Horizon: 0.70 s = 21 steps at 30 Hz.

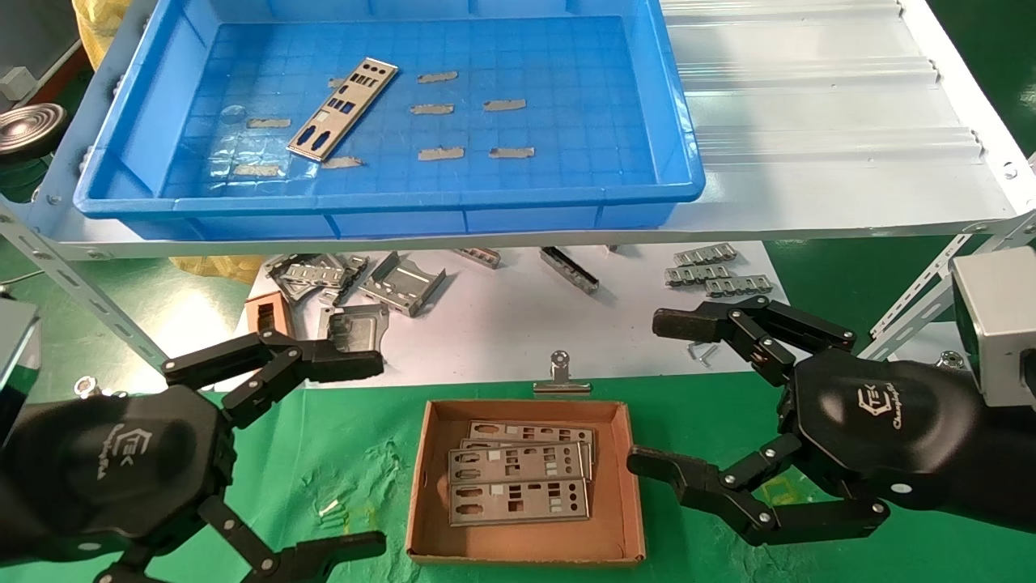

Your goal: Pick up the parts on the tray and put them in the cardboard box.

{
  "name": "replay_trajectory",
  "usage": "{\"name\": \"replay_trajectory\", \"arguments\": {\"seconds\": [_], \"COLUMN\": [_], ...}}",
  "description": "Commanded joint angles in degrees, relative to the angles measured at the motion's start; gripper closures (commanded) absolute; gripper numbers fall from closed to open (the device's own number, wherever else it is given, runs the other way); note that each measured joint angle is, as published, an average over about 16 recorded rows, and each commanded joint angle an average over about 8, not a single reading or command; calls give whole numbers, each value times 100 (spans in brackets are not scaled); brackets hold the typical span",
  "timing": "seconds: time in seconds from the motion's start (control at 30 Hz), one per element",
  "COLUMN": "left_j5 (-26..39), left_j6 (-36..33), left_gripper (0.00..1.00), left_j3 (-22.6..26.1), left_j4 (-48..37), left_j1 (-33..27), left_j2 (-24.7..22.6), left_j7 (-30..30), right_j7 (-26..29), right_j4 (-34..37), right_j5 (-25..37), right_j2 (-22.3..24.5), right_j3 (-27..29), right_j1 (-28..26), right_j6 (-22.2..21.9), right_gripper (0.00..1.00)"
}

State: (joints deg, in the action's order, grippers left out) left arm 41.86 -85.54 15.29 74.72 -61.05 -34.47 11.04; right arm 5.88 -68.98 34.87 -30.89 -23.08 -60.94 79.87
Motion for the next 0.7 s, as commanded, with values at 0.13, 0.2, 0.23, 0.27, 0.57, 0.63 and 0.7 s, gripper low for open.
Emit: {"name": "replay_trajectory", "arguments": {"seconds": [0.13, 0.2, 0.23, 0.27, 0.57, 0.63, 0.7], "left_j5": [0, 0, 0, 0, -1, -1, -1], "left_j6": [-2, -4, -5, -5, -9, -10, -11], "left_gripper": [0, 0, 0, 0, 0, 0, 0], "left_j3": [26, 33, 37, 40, 59, 61, 63], "left_j4": [-42, -54, -59, -63, -92, -97, -100], "left_j1": [-17, -23, -25, -27, -41, -42, -44], "left_j2": [-19, -24, -27, -29, -44, -46, -47], "left_j7": [-11, -13, -15, -16, -23, -24, -25], "right_j7": [0, 0, 0, 0, 0, 0, 0], "right_j4": [0, 0, 0, 0, 0, 0, 0], "right_j5": [0, 0, 0, 0, 0, 0, 0], "right_j2": [0, 0, 0, 0, 0, 0, 0], "right_j3": [0, 0, 0, 0, 0, 0, 0], "right_j1": [0, 0, 0, 0, 0, 0, 0], "right_j6": [0, 0, 0, 0, 0, 0, 0], "right_gripper": [0, 0, 0, 0, 0, 0, 0]}}
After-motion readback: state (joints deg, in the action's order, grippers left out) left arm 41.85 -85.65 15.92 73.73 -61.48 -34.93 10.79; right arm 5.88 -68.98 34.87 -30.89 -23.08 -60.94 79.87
